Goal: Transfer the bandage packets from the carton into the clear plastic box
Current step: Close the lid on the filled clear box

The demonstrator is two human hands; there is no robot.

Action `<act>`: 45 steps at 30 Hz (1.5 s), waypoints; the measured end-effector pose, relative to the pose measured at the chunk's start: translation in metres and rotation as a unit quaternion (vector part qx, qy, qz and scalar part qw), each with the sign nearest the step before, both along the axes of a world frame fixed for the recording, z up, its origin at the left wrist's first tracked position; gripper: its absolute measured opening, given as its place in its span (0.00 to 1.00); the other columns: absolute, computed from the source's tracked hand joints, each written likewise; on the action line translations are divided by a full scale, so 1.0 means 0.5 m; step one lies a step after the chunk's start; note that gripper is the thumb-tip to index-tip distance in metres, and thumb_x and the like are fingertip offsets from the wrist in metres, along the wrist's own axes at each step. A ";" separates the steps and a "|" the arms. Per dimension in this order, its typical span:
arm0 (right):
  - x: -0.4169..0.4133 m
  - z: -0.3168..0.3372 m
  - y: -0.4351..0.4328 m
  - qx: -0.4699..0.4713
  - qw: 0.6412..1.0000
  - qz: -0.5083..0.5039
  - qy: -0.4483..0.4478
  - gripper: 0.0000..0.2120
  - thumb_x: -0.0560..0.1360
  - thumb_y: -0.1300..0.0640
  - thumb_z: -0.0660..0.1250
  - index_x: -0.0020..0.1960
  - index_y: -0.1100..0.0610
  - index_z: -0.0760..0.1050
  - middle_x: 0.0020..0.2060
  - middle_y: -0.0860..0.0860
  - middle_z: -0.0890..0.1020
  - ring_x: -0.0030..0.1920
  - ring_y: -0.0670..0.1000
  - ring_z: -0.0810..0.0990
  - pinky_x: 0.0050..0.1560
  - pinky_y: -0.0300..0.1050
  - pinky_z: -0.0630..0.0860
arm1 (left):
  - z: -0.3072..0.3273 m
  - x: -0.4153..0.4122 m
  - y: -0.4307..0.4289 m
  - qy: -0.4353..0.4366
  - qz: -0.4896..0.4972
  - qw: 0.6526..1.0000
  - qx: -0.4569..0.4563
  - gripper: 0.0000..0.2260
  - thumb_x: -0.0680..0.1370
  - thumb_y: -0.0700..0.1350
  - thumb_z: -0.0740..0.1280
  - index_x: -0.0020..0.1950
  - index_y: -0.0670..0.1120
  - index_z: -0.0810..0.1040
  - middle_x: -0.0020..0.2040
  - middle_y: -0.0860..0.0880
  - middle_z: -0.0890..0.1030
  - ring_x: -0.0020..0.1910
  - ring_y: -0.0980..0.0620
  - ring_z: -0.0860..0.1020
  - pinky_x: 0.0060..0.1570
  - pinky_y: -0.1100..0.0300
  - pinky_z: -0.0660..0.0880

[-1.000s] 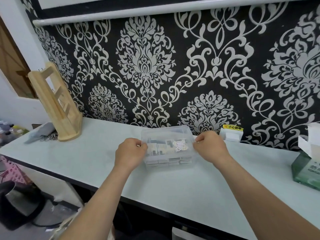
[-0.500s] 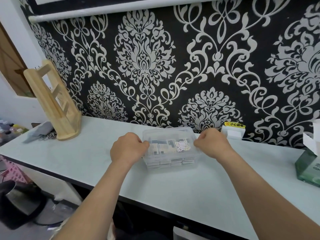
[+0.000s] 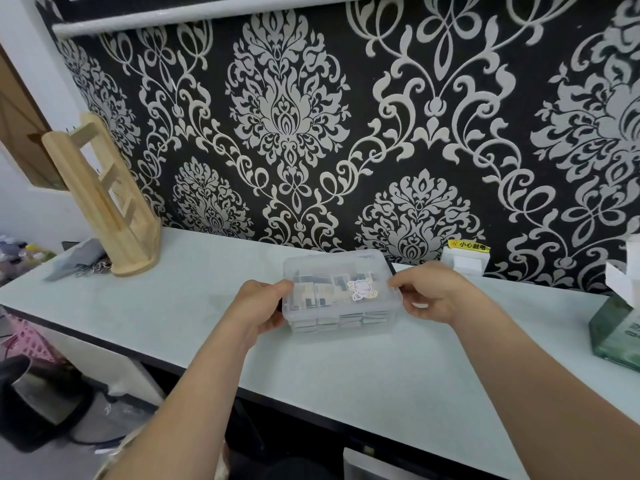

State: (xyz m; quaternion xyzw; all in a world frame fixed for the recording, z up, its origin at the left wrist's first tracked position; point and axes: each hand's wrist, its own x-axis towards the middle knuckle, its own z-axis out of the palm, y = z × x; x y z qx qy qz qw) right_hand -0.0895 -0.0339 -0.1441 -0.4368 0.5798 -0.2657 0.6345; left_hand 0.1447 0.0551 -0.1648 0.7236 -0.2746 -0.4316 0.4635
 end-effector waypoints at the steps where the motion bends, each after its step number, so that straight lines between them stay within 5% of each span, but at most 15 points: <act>1: 0.003 0.002 -0.002 -0.028 0.999 0.010 0.035 0.08 0.71 0.69 0.69 0.38 0.60 0.73 0.30 0.54 0.73 0.31 0.48 0.70 0.32 0.40 0.72 | 0.000 0.001 -0.001 -0.006 0.002 1.000 -0.005 0.08 0.75 0.43 0.68 0.47 0.38 0.80 0.32 0.46 0.81 0.35 0.47 0.77 0.48 0.53 0.80; 3: 0.010 0.008 -0.003 -0.110 0.984 0.045 0.132 0.10 0.72 0.67 0.67 0.34 0.59 0.70 0.28 0.54 0.72 0.28 0.50 0.69 0.31 0.40 0.69 | 0.002 -0.001 -0.003 -0.025 0.004 1.000 -0.007 0.08 0.75 0.43 0.69 0.45 0.37 0.80 0.34 0.44 0.82 0.36 0.46 0.78 0.50 0.51 0.81; 6: 0.026 0.010 0.002 -0.232 0.911 0.118 0.319 0.14 0.73 0.63 0.63 0.32 0.57 0.63 0.28 0.52 0.68 0.29 0.51 0.67 0.28 0.41 0.61 | 0.004 -0.003 -0.001 -0.046 0.014 0.999 -0.008 0.11 0.76 0.43 0.69 0.46 0.34 0.81 0.37 0.42 0.83 0.35 0.46 0.79 0.48 0.52 0.81; 12: 0.053 0.022 0.031 -0.332 0.780 0.168 0.503 0.09 0.78 0.61 0.61 0.39 0.58 0.68 0.40 0.53 0.77 0.44 0.56 0.76 0.41 0.44 0.69 | 0.011 -0.019 -0.013 -0.147 0.017 0.989 -0.017 0.07 0.69 0.45 0.68 0.38 0.42 0.75 0.36 0.44 0.76 0.36 0.48 0.73 0.44 0.50 0.77; 13: 0.059 0.024 0.039 -0.339 0.761 0.170 0.526 0.04 0.77 0.62 0.61 0.43 0.59 0.71 0.46 0.55 0.80 0.48 0.58 0.77 0.42 0.44 0.69 | 0.013 -0.022 -0.014 -0.199 0.007 0.980 -0.003 0.08 0.70 0.47 0.67 0.36 0.43 0.74 0.34 0.46 0.76 0.35 0.47 0.73 0.41 0.51 0.77; 17: 0.073 0.019 0.057 -0.338 0.696 0.189 0.605 0.14 0.74 0.67 0.60 0.56 0.57 0.77 0.52 0.53 0.81 0.54 0.56 0.79 0.40 0.44 0.70 | 0.028 -0.061 -0.015 -0.479 -0.026 0.874 0.076 0.09 0.78 0.45 0.62 0.40 0.44 0.70 0.37 0.47 0.75 0.42 0.43 0.76 0.37 0.58 0.66; 22: 0.082 0.022 0.060 -0.367 0.639 0.208 0.643 0.13 0.73 0.67 0.61 0.54 0.57 0.77 0.44 0.51 0.79 0.47 0.54 0.78 0.39 0.43 0.70 | 0.040 -0.098 -0.016 -0.558 -0.053 0.822 0.098 0.04 0.74 0.36 0.62 0.42 0.44 0.69 0.48 0.42 0.81 0.41 0.44 0.70 0.39 0.57 0.67; 24: 0.083 0.023 0.060 -0.374 0.632 0.204 0.647 0.12 0.73 0.67 0.61 0.53 0.57 0.77 0.39 0.51 0.76 0.43 0.54 0.75 0.38 0.43 0.70 | 0.042 -0.098 -0.013 -0.557 -0.068 0.822 0.097 0.05 0.75 0.36 0.61 0.43 0.45 0.68 0.50 0.42 0.81 0.42 0.44 0.71 0.40 0.57 0.67; 27: 0.076 0.020 0.061 -0.383 0.654 0.193 0.623 0.12 0.74 0.66 0.61 0.53 0.57 0.77 0.47 0.52 0.81 0.49 0.54 0.80 0.38 0.43 0.71 | 0.039 -0.101 -0.010 -0.524 -0.098 0.842 0.082 0.02 0.77 0.39 0.60 0.48 0.43 0.68 0.52 0.42 0.79 0.45 0.42 0.73 0.42 0.56 0.66; 32: 0.044 0.002 0.056 -0.351 0.767 0.148 0.516 0.09 0.77 0.63 0.58 0.51 0.58 0.76 0.49 0.56 0.81 0.44 0.56 0.77 0.40 0.45 0.70 | 0.010 -0.122 -0.017 -0.447 -0.148 0.877 0.097 0.24 0.80 0.53 0.55 0.73 0.42 0.61 0.68 0.39 0.64 0.67 0.38 0.66 0.64 0.50 0.65; 34: 0.022 -0.001 0.058 -0.311 0.836 0.142 0.429 0.10 0.81 0.56 0.55 0.47 0.57 0.74 0.48 0.56 0.80 0.45 0.56 0.76 0.43 0.45 0.70 | 0.008 -0.127 -0.015 -0.469 -0.165 0.859 0.121 0.27 0.81 0.55 0.51 0.77 0.43 0.55 0.75 0.37 0.55 0.74 0.38 0.56 0.71 0.45 0.58; 36: 0.000 0.005 0.069 -0.295 0.858 0.154 0.391 0.13 0.81 0.51 0.54 0.51 0.57 0.74 0.50 0.55 0.79 0.52 0.58 0.78 0.48 0.47 0.72 | 0.009 -0.132 -0.007 -0.516 -0.165 0.832 0.119 0.25 0.83 0.53 0.50 0.78 0.45 0.53 0.78 0.39 0.49 0.77 0.40 0.48 0.74 0.42 0.51; 41: -0.085 0.060 0.098 -0.392 0.803 0.082 0.441 0.16 0.76 0.56 0.62 0.64 0.53 0.73 0.58 0.54 0.76 0.58 0.57 0.74 0.47 0.47 0.71 | 0.035 -0.215 0.027 -0.540 -0.111 0.823 -0.138 0.19 0.77 0.38 0.61 0.68 0.47 0.73 0.73 0.45 0.65 0.73 0.45 0.60 0.71 0.54 0.56; 45: -0.174 0.086 0.116 -0.402 0.731 0.006 0.551 0.22 0.74 0.56 0.63 0.68 0.52 0.66 0.60 0.58 0.69 0.62 0.60 0.66 0.56 0.55 0.69 | 0.066 -0.350 0.031 -0.473 -0.218 0.818 -0.245 0.14 0.76 0.36 0.60 0.54 0.49 0.81 0.57 0.51 0.77 0.60 0.50 0.73 0.59 0.54 0.70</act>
